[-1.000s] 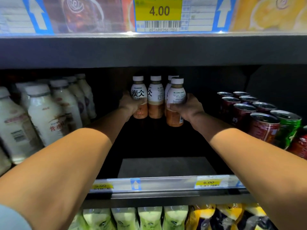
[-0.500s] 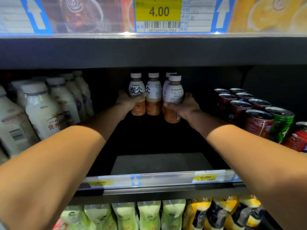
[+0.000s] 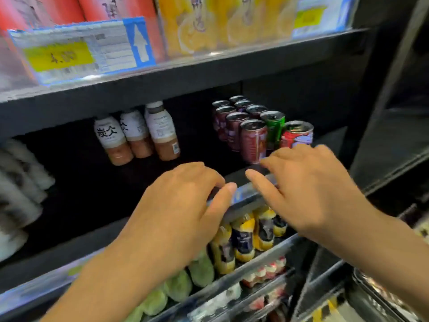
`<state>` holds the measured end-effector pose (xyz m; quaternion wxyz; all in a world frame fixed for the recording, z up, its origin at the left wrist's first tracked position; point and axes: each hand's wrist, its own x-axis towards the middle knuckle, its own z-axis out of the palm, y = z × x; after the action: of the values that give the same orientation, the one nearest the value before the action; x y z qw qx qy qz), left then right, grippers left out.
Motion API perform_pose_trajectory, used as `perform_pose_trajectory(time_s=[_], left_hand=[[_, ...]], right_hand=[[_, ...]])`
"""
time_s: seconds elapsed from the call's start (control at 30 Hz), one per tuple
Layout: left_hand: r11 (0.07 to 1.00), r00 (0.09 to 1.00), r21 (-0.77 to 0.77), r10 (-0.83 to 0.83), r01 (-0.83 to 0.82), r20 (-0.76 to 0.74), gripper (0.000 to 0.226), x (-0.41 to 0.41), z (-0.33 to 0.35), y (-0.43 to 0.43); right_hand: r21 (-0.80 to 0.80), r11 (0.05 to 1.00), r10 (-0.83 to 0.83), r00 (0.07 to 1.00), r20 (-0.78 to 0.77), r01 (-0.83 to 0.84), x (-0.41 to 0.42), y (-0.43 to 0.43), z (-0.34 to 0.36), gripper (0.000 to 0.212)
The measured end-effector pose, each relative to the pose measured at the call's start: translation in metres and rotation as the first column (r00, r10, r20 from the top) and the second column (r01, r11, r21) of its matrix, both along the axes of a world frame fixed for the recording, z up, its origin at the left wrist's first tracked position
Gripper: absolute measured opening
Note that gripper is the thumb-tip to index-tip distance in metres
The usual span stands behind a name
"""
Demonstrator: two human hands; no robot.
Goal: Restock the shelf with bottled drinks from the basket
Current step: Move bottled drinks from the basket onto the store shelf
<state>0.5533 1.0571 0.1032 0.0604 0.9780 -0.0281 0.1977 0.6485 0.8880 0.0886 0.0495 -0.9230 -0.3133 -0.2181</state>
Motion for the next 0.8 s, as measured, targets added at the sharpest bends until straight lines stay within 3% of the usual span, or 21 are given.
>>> perform_pose_trajectory(time_s=[0.13,0.23,0.5,0.6,0.8], left_hand=[[0.989,0.987,-0.025,-0.145,0.144,-0.071,0.051,0.032,-0.017,-0.088],[0.975,0.971,-0.02,-0.222,0.221,-0.089,0.045,0.071,-0.033,-0.158],[0.896,0.877,-0.13,-0.442,0.424,-0.188,0.039,0.19,-0.086,-0.39],[0.875,0.824,-0.14,-0.484,0.464,-0.294,0.037,0.233,-0.111,-0.468],[0.859,0.732,-0.074,-0.474,0.507,-0.489,0.039,0.314,-0.175,-0.571]], right_hand=[[0.064,0.981,-0.187,0.982,0.035,0.184,0.0,-0.092,-0.037,0.052],[0.019,0.947,-0.32,0.947,-0.037,0.321,0.007,-0.17,-0.048,0.056],[-0.023,0.788,-0.613,0.781,-0.122,0.615,0.065,-0.406,-0.102,0.058],[-0.064,0.724,-0.684,0.703,-0.192,0.687,0.083,-0.479,-0.114,0.066],[-0.108,0.624,-0.756,0.563,-0.334,0.774,0.12,-0.57,-0.164,0.053]])
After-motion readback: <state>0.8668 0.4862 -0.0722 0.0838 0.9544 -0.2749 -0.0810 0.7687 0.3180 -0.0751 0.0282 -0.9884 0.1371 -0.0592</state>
